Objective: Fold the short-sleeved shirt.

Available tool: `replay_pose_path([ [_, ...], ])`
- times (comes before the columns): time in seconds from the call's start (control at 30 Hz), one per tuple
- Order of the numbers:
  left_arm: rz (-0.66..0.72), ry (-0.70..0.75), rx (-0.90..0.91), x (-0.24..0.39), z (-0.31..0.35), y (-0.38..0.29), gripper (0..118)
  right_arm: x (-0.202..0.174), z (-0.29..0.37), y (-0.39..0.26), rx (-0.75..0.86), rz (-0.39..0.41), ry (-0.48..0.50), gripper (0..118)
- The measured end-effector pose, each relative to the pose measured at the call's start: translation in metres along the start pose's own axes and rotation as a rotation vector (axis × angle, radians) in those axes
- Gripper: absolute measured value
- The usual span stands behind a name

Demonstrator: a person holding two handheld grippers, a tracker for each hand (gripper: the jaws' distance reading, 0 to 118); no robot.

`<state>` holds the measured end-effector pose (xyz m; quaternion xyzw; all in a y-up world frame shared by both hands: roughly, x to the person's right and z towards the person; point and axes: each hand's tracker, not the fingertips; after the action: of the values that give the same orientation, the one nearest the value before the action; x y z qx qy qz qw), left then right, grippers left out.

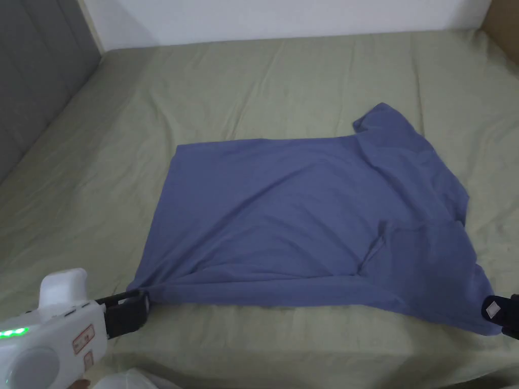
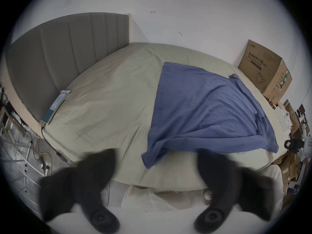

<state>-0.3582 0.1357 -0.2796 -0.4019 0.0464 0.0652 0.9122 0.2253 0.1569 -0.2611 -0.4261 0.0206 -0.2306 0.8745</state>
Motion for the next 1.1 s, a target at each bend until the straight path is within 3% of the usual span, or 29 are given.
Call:
replay_pose_path([
  [0.03,0.001,-0.001,-0.004,0.0,-0.008,0.001,115,0.0,-0.002,0.0,-0.005,0.001,-0.006,0],
  [0.1,0.003,-0.029,-0.026,-0.001,-0.026,0.001,105,-0.001,-0.008,0.0,-0.017,0.015,-0.024,0],
  [0.17,0.001,-0.017,-0.118,-0.001,-0.045,-0.002,86,-0.001,-0.014,-0.001,-0.036,0.042,-0.049,0],
  [0.2,-0.004,-0.018,-0.14,0.0,-0.05,-0.004,60,0.0,-0.019,-0.001,-0.045,0.059,-0.058,0],
  [0.23,-0.014,-0.021,-0.14,0.003,-0.052,-0.005,13,-0.001,-0.023,0.0,-0.057,0.07,-0.072,0],
  [0.27,-0.018,-0.019,-0.139,0.004,-0.054,-0.006,5,0.0,-0.027,-0.001,-0.062,0.085,-0.076,0],
  [0.3,-0.018,-0.018,-0.118,0.007,-0.05,-0.007,5,-0.001,-0.031,0.0,-0.068,0.105,-0.083,6],
  [0.37,-0.043,-0.009,-0.108,0.01,-0.044,-0.003,5,-0.003,-0.036,0.003,-0.073,0.124,-0.093,59],
  [0.4,-0.042,-0.01,-0.103,0.009,-0.043,-0.002,4,-0.001,-0.04,0.003,-0.072,0.125,-0.091,70],
  [0.5,-0.026,-0.017,-0.109,0.008,-0.039,0.002,4,0.003,-0.053,0.011,-0.078,0.125,-0.113,70],
  [0.57,-0.018,-0.022,-0.104,0.008,-0.037,0.002,5,0.01,-0.066,0.012,-0.115,0.176,-0.186,66],
  [0.6,-0.02,-0.02,-0.104,0.01,-0.035,0.002,4,0.011,-0.073,0.011,-0.16,0.183,-0.218,50],
  [0.63,-0.026,-0.018,-0.104,0.012,-0.032,0.003,4,0.015,-0.078,0.01,-0.176,0.173,-0.205,20],
  [0.67,-0.026,-0.019,-0.103,0.012,-0.031,0.003,4,0.021,-0.08,0.008,-0.166,0.16,-0.174,15],
  [0.7,-0.026,-0.021,-0.101,0.012,-0.03,0.003,4,0.022,-0.08,0.006,-0.156,0.112,-0.138,15],
  [0.93,-0.03,-0.023,-0.108,0.017,-0.017,0.011,5,0.013,-0.048,0.022,-0.067,0.067,-0.102,9],
  [1.1,-0.044,-0.014,-0.067,0.019,-0.012,0.054,5,-0.018,-0.03,0.075,-0.008,0.103,-0.07,9],
])
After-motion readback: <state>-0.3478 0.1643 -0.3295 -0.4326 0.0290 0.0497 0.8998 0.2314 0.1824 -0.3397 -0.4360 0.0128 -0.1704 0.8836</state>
